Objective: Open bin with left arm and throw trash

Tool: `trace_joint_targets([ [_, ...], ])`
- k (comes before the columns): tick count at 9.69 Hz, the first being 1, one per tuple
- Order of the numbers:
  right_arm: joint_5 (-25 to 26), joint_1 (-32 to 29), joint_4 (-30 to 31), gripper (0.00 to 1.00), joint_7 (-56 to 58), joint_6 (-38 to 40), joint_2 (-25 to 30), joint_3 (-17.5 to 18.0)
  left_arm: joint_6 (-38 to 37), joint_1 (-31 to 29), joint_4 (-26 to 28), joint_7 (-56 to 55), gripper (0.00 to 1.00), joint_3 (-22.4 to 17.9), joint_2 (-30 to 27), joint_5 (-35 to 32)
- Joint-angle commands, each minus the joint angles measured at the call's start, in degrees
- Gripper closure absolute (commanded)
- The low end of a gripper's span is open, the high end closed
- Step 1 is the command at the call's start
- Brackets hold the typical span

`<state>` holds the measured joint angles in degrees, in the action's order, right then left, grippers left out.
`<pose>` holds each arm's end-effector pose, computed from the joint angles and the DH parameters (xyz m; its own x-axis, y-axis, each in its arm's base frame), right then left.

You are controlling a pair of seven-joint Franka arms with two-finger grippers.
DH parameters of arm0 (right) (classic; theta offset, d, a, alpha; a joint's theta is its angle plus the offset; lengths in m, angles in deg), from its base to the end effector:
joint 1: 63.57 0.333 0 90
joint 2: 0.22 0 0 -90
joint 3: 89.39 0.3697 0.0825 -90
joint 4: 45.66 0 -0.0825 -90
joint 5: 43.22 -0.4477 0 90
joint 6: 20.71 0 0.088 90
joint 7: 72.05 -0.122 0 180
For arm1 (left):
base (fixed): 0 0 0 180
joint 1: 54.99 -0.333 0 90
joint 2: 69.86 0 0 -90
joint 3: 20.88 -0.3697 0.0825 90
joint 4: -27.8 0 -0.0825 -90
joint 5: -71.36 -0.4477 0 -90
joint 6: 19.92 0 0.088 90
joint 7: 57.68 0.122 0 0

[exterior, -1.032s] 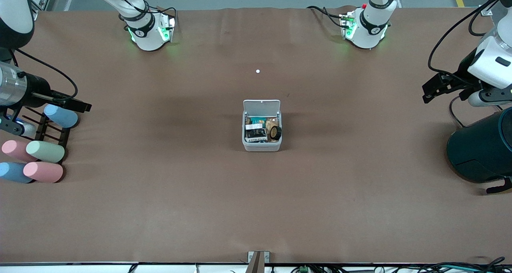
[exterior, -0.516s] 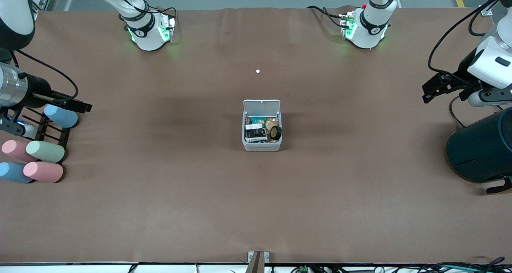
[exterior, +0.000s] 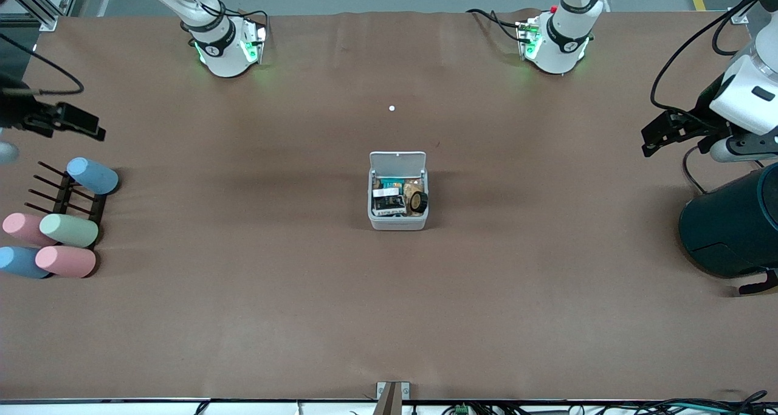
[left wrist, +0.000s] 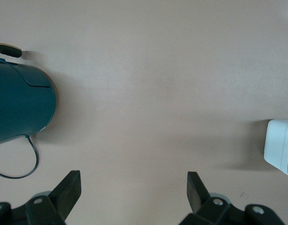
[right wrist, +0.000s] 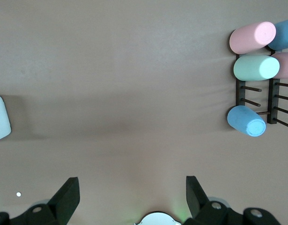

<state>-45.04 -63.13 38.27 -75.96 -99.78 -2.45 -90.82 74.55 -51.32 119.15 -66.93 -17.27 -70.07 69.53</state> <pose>0.6102 -0.0059 0.6797 0.9890 -0.0793 -0.1251 -0.0828 -0.9963 -0.0222 0.6208 -0.0757 0.6599 0.9975 0.0320 0.0625 0.0335 -0.9992 -0.0224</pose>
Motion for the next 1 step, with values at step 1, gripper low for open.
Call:
trace_joint_targets([
  [1, 1.2, -0.8, 2.4, 0.00, 1.1, -1.2, 0.7, 1.0, -1.0, -0.1, -1.1, 0.8, 0.00, -0.2, 0.4, 0.6],
])
